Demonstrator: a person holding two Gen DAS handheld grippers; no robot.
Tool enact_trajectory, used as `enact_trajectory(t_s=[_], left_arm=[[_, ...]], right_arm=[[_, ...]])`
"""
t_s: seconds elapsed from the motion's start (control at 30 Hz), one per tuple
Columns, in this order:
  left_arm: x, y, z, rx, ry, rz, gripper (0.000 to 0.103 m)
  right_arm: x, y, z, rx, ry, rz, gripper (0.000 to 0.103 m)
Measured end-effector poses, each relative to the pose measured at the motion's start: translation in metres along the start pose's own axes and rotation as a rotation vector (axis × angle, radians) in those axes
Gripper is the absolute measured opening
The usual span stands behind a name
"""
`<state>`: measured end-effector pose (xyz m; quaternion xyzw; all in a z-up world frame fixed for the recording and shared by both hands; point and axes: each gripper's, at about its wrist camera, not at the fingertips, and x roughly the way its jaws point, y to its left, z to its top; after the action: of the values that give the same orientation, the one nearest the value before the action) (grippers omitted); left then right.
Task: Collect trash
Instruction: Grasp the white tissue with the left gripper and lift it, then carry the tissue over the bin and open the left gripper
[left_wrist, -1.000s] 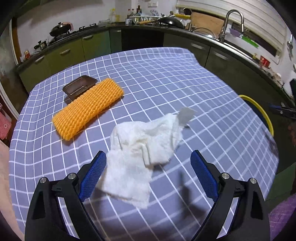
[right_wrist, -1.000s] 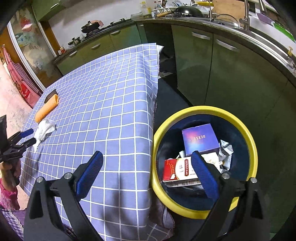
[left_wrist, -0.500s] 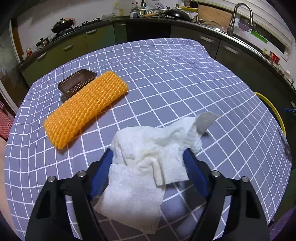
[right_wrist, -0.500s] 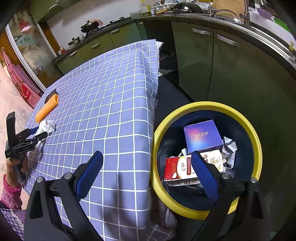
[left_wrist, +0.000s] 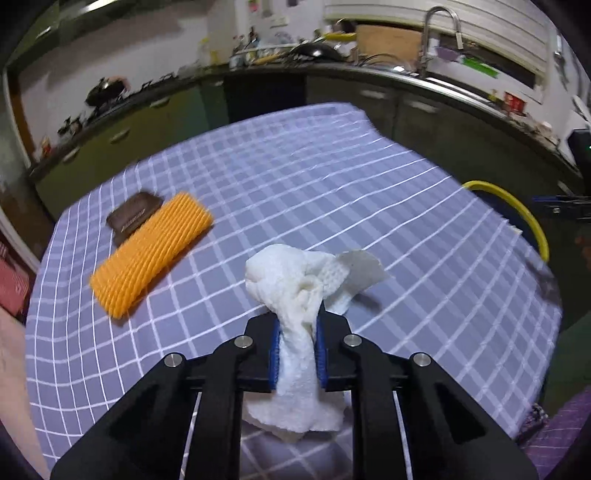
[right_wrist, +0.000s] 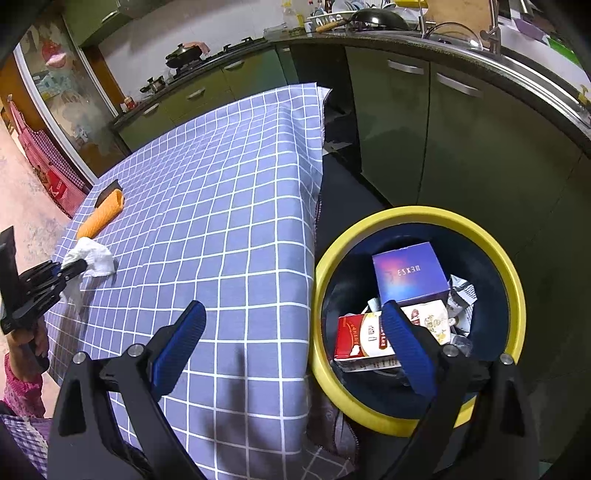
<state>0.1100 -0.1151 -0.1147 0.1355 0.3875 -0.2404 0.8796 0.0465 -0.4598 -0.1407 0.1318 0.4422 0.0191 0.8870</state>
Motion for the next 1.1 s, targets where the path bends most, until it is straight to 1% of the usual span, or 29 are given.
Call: enact_trajectory(t_s=[0.13,0.27,0.33,0.47,0.5,0.6,0.7,0.83,1.0,1.03,1.1], left_arm=[[-0.013,-0.027,0.020,0.048,-0.021,-0.053,0.015],[-0.017,-0.064,0.046,0.113,-0.043,-0.118,0.015],[-0.017,-0.086,0.060,0.147,-0.056,-0.155,0.015],[-0.013,-0.137,0.085,0.214,-0.071,-0.252,0.015],[-0.009,-0.155,0.092,0.244,-0.074,-0.284,0.016],[0.003,-0.197,0.107,0.307,-0.071,-0.333,0.016],[0.019,-0.231,0.120,0.335,-0.046,-0.386,0.016],[0.047,-0.280,0.138,0.380,-0.007,-0.420,0.016],[0.076,-0.328,0.150,0.417,0.039,-0.463,0.018],[0.081,-0.335,0.150,0.425,0.044,-0.473,0.019],[0.092,-0.352,0.153,0.440,0.047,-0.484,0.036]], right_arm=[[-0.011,-0.007,-0.003,0.017,-0.027,-0.005,0.091],[-0.024,-0.019,-0.008,0.046,-0.052,-0.027,0.091],[-0.032,-0.026,-0.011,0.062,-0.065,-0.037,0.091],[-0.052,-0.047,-0.020,0.104,-0.103,-0.095,0.091],[-0.058,-0.054,-0.022,0.119,-0.112,-0.109,0.091],[-0.071,-0.072,-0.030,0.157,-0.129,-0.128,0.091],[-0.082,-0.088,-0.039,0.191,-0.143,-0.149,0.091],[-0.095,-0.106,-0.048,0.232,-0.161,-0.175,0.091],[-0.105,-0.121,-0.056,0.264,-0.175,-0.189,0.092],[-0.107,-0.123,-0.058,0.270,-0.179,-0.192,0.092],[-0.111,-0.127,-0.061,0.283,-0.190,-0.196,0.092]])
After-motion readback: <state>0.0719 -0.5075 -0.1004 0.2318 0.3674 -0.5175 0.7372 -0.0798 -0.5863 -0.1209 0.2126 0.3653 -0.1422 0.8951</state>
